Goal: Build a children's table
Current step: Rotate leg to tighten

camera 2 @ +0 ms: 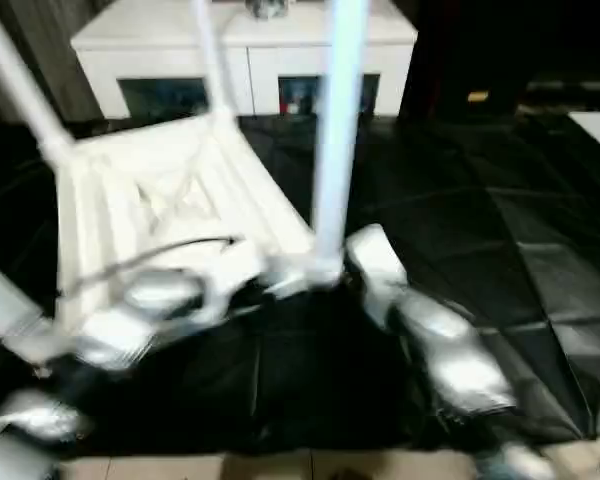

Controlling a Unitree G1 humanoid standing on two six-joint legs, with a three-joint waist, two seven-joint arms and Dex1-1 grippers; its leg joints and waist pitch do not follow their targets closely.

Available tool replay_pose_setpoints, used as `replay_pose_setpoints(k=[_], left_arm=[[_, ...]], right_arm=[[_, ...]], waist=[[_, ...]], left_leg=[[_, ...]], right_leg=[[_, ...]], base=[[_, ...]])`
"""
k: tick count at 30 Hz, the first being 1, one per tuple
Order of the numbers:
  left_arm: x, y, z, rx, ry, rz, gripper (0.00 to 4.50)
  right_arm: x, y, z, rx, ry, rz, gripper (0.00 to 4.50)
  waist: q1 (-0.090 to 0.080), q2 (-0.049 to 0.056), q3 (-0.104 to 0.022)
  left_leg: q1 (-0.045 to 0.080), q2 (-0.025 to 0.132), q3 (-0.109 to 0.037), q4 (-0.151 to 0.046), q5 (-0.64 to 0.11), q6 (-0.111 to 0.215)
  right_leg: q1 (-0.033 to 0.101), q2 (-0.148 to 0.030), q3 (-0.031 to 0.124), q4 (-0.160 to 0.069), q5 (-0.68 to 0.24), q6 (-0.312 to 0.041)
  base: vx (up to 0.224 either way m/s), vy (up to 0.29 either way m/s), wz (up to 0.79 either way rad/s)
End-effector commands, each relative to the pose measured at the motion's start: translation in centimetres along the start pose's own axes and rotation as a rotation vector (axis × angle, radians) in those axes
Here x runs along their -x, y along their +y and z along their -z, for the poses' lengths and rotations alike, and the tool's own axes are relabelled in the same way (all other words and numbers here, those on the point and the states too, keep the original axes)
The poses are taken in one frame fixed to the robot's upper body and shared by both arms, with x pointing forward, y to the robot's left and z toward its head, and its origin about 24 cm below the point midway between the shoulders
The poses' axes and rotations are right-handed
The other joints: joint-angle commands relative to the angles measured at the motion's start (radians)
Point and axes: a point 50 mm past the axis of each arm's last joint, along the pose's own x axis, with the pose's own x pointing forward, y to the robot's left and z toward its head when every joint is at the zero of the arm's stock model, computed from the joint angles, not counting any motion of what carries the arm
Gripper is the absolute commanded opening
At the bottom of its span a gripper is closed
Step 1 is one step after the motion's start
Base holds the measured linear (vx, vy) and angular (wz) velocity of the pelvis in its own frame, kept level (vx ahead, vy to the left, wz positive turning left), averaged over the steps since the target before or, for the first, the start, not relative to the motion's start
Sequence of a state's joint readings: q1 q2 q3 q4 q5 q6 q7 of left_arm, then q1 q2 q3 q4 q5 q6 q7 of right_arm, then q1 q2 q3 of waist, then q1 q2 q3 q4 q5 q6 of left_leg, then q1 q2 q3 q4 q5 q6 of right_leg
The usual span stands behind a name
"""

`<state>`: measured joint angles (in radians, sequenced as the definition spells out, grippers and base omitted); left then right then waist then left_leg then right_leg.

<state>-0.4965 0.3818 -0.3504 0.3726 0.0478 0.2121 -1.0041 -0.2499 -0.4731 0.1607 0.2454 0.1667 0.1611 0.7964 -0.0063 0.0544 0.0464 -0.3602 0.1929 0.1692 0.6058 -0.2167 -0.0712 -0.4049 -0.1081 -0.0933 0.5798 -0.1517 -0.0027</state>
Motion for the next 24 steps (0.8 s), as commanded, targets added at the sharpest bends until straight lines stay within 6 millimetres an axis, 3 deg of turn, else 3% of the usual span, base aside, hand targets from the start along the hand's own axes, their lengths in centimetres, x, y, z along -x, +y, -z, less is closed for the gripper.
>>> replay_pose_setpoints(k=[1, 5, 12, 18, 24], left_arm=[[0.5, -1.5, -0.2, -0.009, -0.032, 0.167, 0.0], [0.7, -1.6, -0.6, -0.007, -0.059, 0.18, 0.0], [0.8, -1.7, -0.6, -0.01, -0.065, 0.199, 0.0], [1.0, -1.6, -0.7, -0.014, -0.065, 0.207, 0.0], [1.0, -1.7, -0.7, -0.016, -0.061, 0.209, 0.0]], right_arm=[[0.6, -0.2, -1.6, 0.026, -0.071, -0.051, 4.05], [0.7, -0.5, -1.9, 0.026, -0.091, -0.065, 4.05], [0.5, 0.5, -2.0, 0.008, -0.105, -0.186, 4.05], [0.7, 1.9, -1.7, 0.023, -0.087, -0.321, 4.05], [0.2, 1.7, -1.6, 0.032, -0.076, -0.307, 3.9]], waist=[[0.008, -0.006, -0.069], [0.016, -0.004, -0.066], [0.017, -0.01, -0.067], [0.029, -0.008, -0.067], [0.039, -0.007, -0.068]], left_leg=[[-0.004, 0.032, -0.004, -0.075, -0.158, 0.12], [0.005, 0.032, 0.001, -0.076, -0.17, 0.111], [0.0, 0.03, 0.0, -0.075, -0.167, 0.105], [0.004, 0.033, 0.001, -0.074, -0.155, 0.109], [0.005, 0.032, 0.001, -0.075, -0.153, 0.093]], right_leg=[[0.059, -0.037, 0.04, -0.047, -0.163, -0.272], [0.053, -0.033, 0.043, -0.045, -0.142, -0.292], [0.06, -0.036, 0.043, -0.046, -0.164, -0.278], [0.057, -0.034, 0.044, -0.045, -0.156, -0.278], [0.057, -0.035, 0.044, -0.043, -0.156, -0.274]], base=[[0.0, 0.0, 0.0], [0.0, 0.0, 0.0], [0.0, 0.0, 0.0], [0.0, 0.0, 0.0], [0.0, 0.0, 0.0]])
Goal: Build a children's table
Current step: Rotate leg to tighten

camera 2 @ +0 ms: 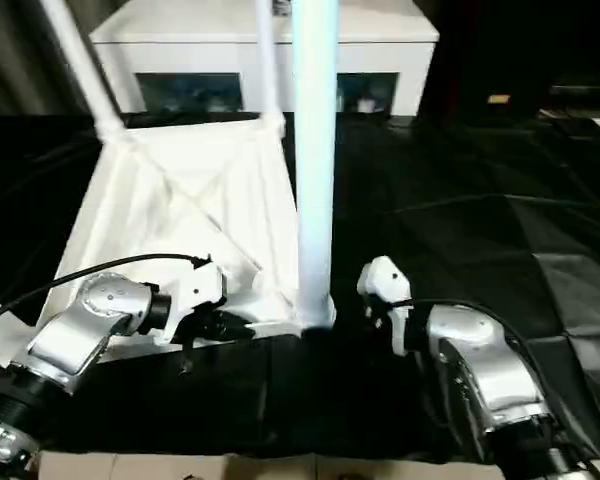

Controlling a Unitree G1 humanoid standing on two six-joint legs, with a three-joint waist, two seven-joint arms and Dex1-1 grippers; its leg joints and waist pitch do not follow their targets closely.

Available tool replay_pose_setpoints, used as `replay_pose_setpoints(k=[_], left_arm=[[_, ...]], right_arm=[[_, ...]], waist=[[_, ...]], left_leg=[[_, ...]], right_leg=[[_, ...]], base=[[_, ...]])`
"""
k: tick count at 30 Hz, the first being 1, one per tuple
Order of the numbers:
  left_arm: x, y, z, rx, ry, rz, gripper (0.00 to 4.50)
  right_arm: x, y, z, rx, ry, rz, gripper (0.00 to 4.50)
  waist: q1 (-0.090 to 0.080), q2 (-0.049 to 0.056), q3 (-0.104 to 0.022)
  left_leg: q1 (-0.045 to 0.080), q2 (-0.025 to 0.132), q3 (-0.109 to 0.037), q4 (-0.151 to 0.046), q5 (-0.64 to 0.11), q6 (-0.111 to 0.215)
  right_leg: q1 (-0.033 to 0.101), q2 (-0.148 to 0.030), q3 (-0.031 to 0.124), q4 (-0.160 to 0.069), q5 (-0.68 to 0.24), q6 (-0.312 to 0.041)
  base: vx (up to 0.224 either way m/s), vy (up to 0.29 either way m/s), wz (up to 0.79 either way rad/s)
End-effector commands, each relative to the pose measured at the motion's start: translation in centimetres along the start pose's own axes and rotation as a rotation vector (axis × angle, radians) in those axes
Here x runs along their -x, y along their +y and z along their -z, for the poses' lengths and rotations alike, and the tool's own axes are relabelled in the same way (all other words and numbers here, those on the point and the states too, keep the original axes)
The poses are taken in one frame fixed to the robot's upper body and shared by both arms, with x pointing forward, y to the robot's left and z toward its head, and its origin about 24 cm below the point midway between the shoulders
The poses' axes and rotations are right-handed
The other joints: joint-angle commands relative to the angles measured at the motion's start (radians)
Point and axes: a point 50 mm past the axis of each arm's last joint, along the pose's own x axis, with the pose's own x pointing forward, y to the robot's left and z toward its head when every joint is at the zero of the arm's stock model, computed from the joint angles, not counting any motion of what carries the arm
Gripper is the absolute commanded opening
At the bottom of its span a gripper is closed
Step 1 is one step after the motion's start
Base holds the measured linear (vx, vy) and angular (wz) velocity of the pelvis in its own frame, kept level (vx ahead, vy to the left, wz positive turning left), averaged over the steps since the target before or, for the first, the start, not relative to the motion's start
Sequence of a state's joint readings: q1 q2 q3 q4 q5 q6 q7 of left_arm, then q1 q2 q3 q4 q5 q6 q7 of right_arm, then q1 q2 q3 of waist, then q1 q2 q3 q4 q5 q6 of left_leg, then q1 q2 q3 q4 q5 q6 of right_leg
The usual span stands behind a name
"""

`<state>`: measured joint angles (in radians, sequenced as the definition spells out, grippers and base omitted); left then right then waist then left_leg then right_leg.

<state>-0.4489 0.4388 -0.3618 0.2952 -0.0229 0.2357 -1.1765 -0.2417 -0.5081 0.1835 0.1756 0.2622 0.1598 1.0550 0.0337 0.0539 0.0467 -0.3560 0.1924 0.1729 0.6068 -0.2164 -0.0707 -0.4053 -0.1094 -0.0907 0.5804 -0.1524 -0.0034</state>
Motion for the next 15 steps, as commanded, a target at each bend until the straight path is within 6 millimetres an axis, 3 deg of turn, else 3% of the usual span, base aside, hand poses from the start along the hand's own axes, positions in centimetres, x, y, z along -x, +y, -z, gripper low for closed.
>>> replay_pose_setpoints(k=[1, 11, 15], left_arm=[[-0.14, -0.16, -1.13, -0.041, -0.036, 0.026, 0.0], [-0.1, -0.31, -0.98, -0.033, -0.031, 0.03, 0.0], [-0.17, -0.43, -0.92, -0.032, -0.028, 0.035, 0.0]], right_arm=[[-0.33, -0.12, -0.26, 0.021, 0.002, -0.011, 3.8], [-0.54, -0.13, -0.36, 0.001, -0.01, -0.028, 2.81], [-0.75, 0.07, -0.14, -0.007, -0.005, -0.041, 2.65]], waist=[[-0.001, -0.007, -0.068], [0.0, -0.008, -0.07], [-0.001, -0.009, -0.07]], left_leg=[[0.0, 0.032, -0.003, -0.076, -0.153, 0.092], [0.0, 0.031, -0.002, -0.073, -0.131, 0.103], [-0.001, 0.031, -0.003, -0.073, -0.133, 0.102]], right_leg=[[0.058, -0.033, 0.042, -0.044, -0.156, -0.273], [0.059, -0.033, 0.042, -0.041, -0.14, -0.277], [0.06, -0.033, 0.041, -0.041, -0.149, -0.274]], base=[[0.0, 0.0, 0.0], [0.0, 0.0, 0.0], [0.0, 0.0, 0.0]])
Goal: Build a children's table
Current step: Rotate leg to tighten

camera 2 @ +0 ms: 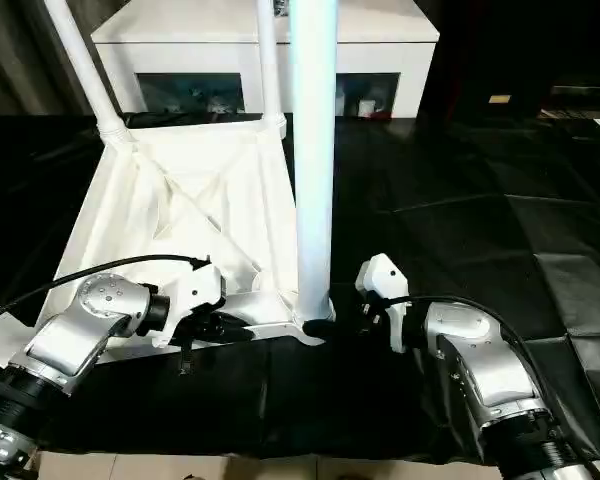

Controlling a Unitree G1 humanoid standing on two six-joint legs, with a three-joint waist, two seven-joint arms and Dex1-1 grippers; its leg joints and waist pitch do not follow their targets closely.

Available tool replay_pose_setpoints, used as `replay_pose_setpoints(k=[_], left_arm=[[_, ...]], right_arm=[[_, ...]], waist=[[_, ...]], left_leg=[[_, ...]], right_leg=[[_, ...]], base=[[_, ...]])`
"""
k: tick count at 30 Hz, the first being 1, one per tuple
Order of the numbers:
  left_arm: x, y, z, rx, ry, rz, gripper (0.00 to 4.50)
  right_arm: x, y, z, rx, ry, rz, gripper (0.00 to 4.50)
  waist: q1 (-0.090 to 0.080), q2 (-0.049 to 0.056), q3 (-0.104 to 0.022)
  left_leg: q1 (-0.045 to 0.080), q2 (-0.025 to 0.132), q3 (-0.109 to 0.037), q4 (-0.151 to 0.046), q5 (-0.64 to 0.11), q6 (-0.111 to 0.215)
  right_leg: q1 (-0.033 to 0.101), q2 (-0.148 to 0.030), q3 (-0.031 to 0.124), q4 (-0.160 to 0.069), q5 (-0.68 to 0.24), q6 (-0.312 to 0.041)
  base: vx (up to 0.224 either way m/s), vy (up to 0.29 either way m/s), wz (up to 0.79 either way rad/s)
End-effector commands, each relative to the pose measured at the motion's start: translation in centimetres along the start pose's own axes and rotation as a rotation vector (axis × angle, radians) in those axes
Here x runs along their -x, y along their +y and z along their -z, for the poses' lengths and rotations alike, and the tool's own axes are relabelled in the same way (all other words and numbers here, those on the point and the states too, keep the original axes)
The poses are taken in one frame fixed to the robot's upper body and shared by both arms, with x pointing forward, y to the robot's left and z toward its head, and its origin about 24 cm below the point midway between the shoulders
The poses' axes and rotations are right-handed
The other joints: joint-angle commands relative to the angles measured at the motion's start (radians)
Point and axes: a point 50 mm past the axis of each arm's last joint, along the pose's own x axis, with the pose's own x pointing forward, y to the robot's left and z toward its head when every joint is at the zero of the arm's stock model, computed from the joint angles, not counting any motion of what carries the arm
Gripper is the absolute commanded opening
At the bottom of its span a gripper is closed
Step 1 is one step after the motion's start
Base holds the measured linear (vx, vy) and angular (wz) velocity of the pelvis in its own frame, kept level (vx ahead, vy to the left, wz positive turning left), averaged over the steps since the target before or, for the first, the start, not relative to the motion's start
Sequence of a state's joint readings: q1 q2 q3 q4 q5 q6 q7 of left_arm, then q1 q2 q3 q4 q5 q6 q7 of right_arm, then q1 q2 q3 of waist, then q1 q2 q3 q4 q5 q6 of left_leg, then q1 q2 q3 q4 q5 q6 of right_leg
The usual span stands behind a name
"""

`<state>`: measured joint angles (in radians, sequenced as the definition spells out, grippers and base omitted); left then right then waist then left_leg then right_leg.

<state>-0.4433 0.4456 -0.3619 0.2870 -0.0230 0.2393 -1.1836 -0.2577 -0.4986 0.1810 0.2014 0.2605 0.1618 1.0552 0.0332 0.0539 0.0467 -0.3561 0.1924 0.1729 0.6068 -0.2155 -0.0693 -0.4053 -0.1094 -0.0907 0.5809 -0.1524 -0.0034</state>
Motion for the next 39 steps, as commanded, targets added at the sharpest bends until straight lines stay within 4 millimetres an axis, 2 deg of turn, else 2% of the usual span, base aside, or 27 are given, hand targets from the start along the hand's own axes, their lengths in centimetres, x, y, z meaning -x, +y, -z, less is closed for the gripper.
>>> replay_pose_setpoints(k=[1, 14, 16, 20, 25, 36, 39], left_arm=[[-0.3, -0.3, -1.0, -0.033, -0.033, 0.031, 0.0], [-0.4, -0.4, -1.0, -0.031, -0.03, 0.037, 0.0], [-0.4, -0.4, -1.0, -0.031, -0.03, 0.037, 0.0], [-0.4, -0.3, -1.1, -0.033, -0.029, 0.031, 0.0], [-0.3, -0.2, -1.0, -0.035, -0.026, 0.024, 0.0], [-0.2, -0.1, -0.9, -0.034, -0.021, 0.021, 0.0], [-0.5, 0.0, -0.8, -0.029, -0.016, -0.001, 0.0]], right_arm=[[-0.6, 0.4, -0.1, 0.001, -0.004, -0.051, 2.65], [-1.1, 0.5, -0.2, 0.004, 0.003, -0.041, 2.62], [-1.1, 0.5, -0.2, -0.002, -0.002, -0.042, 3.32], [-1.3, 0.3, -0.2, 0.037, 0.02, -0.022, 3.53], [-1.4, 0.2, -0.4, 0.024, 0.001, -0.026, 3.53], [-1.4, 0.2, -0.3, 0.006, -0.009, -0.035, 2.75], [-1.8, -0.4, 0.4, 0.022, 0.04, 0.065, 2.69]], waist=[[0.0, -0.009, -0.07], [0.0, -0.01, -0.07], [0.0, -0.01, -0.069], [-0.001, -0.011, -0.069], [0.001, -0.011, -0.07], [0.0, -0.01, -0.071], [-0.001, -0.009, -0.07]], left_leg=[[-0.001, 0.03, -0.002, -0.073, -0.133, 0.1], [-0.002, 0.03, -0.002, -0.072, -0.131, 0.1], [-0.001, 0.03, -0.003, -0.073, -0.141, 0.095], [0.0, 0.03, -0.002, -0.073, -0.14, 0.087], [-0.001, 0.03, -0.003, -0.071, -0.129, 0.095], [-0.001, 0.03, -0.003, -0.071, -0.138, 0.091], [-0.001, 0.029, -0.003, -0.072, -0.142, 0.087]], right_leg=[[0.06, -0.033, 0.041, -0.042, -0.147, -0.274], [0.06, -0.033, 0.041, -0.042, -0.156, -0.273], [0.059, -0.033, 0.041, -0.043, -0.172, -0.269], [0.058, -0.032, 0.042, -0.043, -0.177, -0.264], [0.059, -0.033, 0.042, -0.04, -0.154, -0.271], [0.059, -0.032, 0.042, -0.041, -0.168, -0.267], [0.058, -0.032, 0.042, -0.042, -0.173, -0.267]], base=[[0.0, 0.0, 0.0], [0.0, 0.0, 0.0], [0.0, 0.0, 0.0], [0.0, 0.0, 0.0], [0.0, 0.0, 0.0], [0.0, 0.0, 0.0], [0.0, 0.0, 0.0]])
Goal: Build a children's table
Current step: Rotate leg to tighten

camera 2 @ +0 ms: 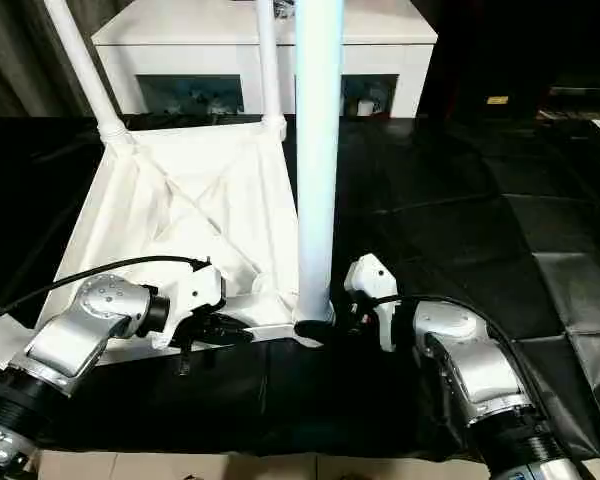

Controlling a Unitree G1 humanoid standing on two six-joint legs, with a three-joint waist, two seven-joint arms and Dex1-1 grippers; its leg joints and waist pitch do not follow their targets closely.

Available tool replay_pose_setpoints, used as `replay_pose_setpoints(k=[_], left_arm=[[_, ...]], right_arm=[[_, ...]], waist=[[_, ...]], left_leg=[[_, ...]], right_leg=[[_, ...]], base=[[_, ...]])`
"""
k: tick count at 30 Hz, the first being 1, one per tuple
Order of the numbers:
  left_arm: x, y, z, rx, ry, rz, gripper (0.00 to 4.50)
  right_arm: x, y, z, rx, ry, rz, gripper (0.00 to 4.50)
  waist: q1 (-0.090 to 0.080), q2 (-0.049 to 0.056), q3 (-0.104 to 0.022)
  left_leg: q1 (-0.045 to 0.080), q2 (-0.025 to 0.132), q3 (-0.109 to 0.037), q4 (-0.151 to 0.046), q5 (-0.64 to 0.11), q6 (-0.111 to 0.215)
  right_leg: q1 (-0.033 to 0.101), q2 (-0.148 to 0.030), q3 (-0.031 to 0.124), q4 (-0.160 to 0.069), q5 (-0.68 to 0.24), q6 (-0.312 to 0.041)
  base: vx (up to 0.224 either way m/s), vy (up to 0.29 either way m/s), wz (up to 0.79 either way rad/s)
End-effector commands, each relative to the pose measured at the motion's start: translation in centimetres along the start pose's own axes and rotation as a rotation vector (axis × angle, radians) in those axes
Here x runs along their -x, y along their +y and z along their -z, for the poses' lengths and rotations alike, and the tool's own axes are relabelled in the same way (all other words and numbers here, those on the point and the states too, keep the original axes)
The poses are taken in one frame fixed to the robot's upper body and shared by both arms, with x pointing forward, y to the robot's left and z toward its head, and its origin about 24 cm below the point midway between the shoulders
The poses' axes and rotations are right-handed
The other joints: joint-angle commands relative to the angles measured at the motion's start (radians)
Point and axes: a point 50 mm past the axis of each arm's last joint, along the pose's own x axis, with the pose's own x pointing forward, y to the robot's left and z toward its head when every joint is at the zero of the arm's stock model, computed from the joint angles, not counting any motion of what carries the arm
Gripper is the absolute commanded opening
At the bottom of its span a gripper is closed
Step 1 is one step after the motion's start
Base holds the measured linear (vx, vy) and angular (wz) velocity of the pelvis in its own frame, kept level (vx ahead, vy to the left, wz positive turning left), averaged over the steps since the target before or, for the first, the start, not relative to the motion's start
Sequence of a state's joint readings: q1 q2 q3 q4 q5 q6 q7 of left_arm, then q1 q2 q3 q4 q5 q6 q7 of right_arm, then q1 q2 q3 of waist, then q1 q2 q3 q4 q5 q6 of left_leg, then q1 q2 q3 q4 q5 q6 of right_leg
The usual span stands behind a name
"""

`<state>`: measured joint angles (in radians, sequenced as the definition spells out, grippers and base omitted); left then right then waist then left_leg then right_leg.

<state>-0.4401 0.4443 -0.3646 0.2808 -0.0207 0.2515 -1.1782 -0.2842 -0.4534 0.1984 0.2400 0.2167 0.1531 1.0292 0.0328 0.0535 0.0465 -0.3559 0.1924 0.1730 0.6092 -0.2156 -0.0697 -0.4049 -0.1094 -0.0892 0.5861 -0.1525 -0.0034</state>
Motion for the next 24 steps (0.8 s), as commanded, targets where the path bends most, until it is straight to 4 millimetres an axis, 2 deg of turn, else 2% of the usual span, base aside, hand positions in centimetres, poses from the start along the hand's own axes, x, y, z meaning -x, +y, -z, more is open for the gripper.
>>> replay_pose_setpoints(k=[1, 2, 3, 4, 5, 8, 10, 11, 12, 13, 14, 16, 17, 19, 21, 23, 24], left_arm=[[-0.6, 0.2, -0.9, -0.03, -0.014, -0.024, 0.0], [-0.9, 0.3, -0.9, -0.019, -0.007, -0.044, 0.0], [-1.3, 0.4, -1.0, -0.014, -0.007, -0.058, 0.0], [-1.4, 0.4, -1.1, -0.013, -0.007, -0.06, 0.0], [-2.5, 0.7, -1.7, 0.01, -0.027, -0.107, 0.0], [-4.8, 1.2, -3.1, 0.052, -0.042, -0.211, 0.0], [-6.0, 1.5, -3.8, 0.083, -0.043, -0.272, 0.0], [-6.4, 1.7, -4.1, 0.093, -0.044, -0.297, 0.0], [-7.0, 1.9, -4.4, 0.116, -0.043, -0.342, 0.0], [-7.5, 2.2, -4.7, 0.123, -0.046, -0.376, 0.0], [-8.0, 2.3, -5.0, 0.128, -0.048, -0.406, 0.0], [-8.4, 2.5, -5.3, 0.115, -0.048, -0.419, 0.0], [-8.4, 2.5, -5.3, 0.103, -0.046, -0.421, 0.0], [-8.1, 2.6, -5.2, 0.094, -0.044, -0.417, 0.0], [-7.7, 2.8, -5.0, 0.092, -0.036, -0.421, 0.0], [-6.9, 2.9, -4.6, 0.066, -0.026, -0.412, 0.0], [-6.4, 2.9, -4.4, 0.062, -0.021, -0.41, 0.0]], right_arm=[[-0.9, -1.0, 0.8, 0.015, 0.06, 0.146, 2.69], [-1.3, -1.4, 1.2, 0.014, 0.083, 0.225, 2.68], [-1.7, -1.8, 1.5, -0.005, 0.097, 0.293, 2.68], [-1.7, -1.8, 1.5, -0.008, 0.098, 0.301, 2.67], [-2.9, -2.1, 1.8, -0.061, 0.096, 0.422, 2.67], [-4.9, -2.7, 2.0, -0.189, 0.094, 0.663, 2.67], [-6.0, -2.9, 2.2, -0.246, 0.116, 0.755, 2.66], [-6.4, -2.9, 2.3, -0.264, 0.126, 0.782, 2.66], [-7.1, -2.9, 2.2, -0.289, 0.122, 0.819, 2.66], [-7.7, -2.9, 1.9, -0.309, 0.11, 0.837, 2.66], [-8.5, -2.9, 1.4, -0.32, 0.092, 0.853, 2.66], [-9.6, -2.7, 0.5, -0.306, 0.057, 0.82, 2.66], [-10.1, -2.5, -0.4, -0.324, -0.016, 0.767, 3.01], [-10.0, -2.6, -1.0, -0.3, -0.056, 0.743, 3.36], [-9.5, -2.7, -1.7, -0.26, -0.1, 0.733, 3.45], [-8.5, -3.2, -2.4, -0.209, -0.138, 0.736, 3.8], [-7.9, -3.3, -2.7, -0.18, -0.149, 0.714, 3.8]], waist=[[-0.003, -0.009, -0.068], [-0.005, -0.01, -0.066], [-0.013, -0.013, -0.06], [-0.015, -0.017, -0.059], [-0.027, -0.016, -0.057], [-0.046, -0.016, -0.056], [-0.051, -0.015, -0.055], [-0.056, -0.016, -0.056], [-0.057, -0.012, -0.057], [-0.056, -0.016, -0.057], [-0.06, -0.015, -0.057], [-0.057, -0.015, -0.06], [-0.056, -0.016, -0.06], [-0.051, -0.016, -0.064], [-0.049, -0.015, -0.064], [-0.045, -0.015, -0.068], [-0.043, -0.012, -0.068]], left_leg=[[-0.001, 0.029, -0.002, -0.075, -0.149, 0.078], [-0.003, 0.027, -0.002, -0.076, -0.156, 0.072], [-0.01, 0.023, -0.005, -0.08, -0.187, 0.051], [-0.008, 0.023, -0.005, -0.081, -0.208, 0.039], [0.001, 0.021, -0.006, -0.081, -0.263, 0.018], [0.003, 0.017, -0.012, -0.082, -0.295, -0.007], [0.003, 0.015, -0.013, -0.081, -0.309, -0.008], [0.008, 0.012, -0.014, -0.078, -0.334, -0.003], [0.007, 0.012, -0.014, -0.078, -0.335, 0.0], [0.005, 0.013, -0.015, -0.08, -0.332, 0.007], [0.006, 0.01, -0.013, -0.078, -0.339, 0.013], [0.003, 0.01, -0.015, -0.079, -0.336, 0.017], [0.001, 0.011, -0.014, -0.08, -0.329, 0.025], [-0.006, 0.015, -0.014, -0.082, -0.295, 0.043], [-0.006, 0.017, -0.012, -0.082, -0.282, 0.05], [-0.008, 0.017, -0.012, -0.081, -0.259, 0.059], [-0.008, 0.018, -0.012, -0.081, -0.248, 0.061]], right_leg=[[0.055, -0.032, 0.04, -0.05, -0.191, -0.263], [0.056, -0.032, 0.04, -0.051, -0.206, -0.258], [0.06, -0.032, 0.038, -0.056, -0.276, -0.236], [0.059, -0.033, 0.038, -0.06, -0.318, -0.222], [0.051, -0.034, 0.039, -0.071, -0.409, -0.193], [0.047, -0.033, 0.034, -0.08, -0.477, -0.161], [0.045, -0.033, 0.031, -0.085, -0.5, -0.152], [0.041, -0.032, 0.027, -0.093, -0.53, -0.138], [0.039, -0.033, 0.028, -0.093, -0.525, -0.14], [0.041, -0.032, 0.026, -0.096, -0.513, -0.137], [0.037, -0.03, 0.025, -0.098, -0.515, -0.136], [0.041, -0.031, 0.023, -0.096, -0.504, -0.136], [0.042, -0.032, 0.024, -0.095, -0.483, -0.14], [0.049, -0.034, 0.028, -0.087, -0.417, -0.158], [0.049, -0.033, 0.029, -0.083, -0.379, -0.177], [0.054, -0.033, 0.031, -0.077, -0.339, -0.192], [0.054, -0.033, 0.031, -0.074, -0.32, -0.198]], base=[[0.0, 0.0, 0.0], [0.0, 0.0, 0.0], [0.0, 0.0, 0.0], [0.0, 0.0, 0.0], [0.0, 0.0, 0.0], [0.0, 0.0, 0.0], [0.0, 0.0, 0.0], [0.0, 0.0, 0.0], [0.0, 0.0, 0.0], [0.0, 0.0, 0.0], [0.0, 0.0, 0.0], [0.0, 0.0, 0.0], [0.0, 0.0, 0.0], [0.0, 0.0, 0.0], [0.0, 0.0, 0.0], [0.0, 0.0, 0.0], [0.0, 0.0, 0.0]])
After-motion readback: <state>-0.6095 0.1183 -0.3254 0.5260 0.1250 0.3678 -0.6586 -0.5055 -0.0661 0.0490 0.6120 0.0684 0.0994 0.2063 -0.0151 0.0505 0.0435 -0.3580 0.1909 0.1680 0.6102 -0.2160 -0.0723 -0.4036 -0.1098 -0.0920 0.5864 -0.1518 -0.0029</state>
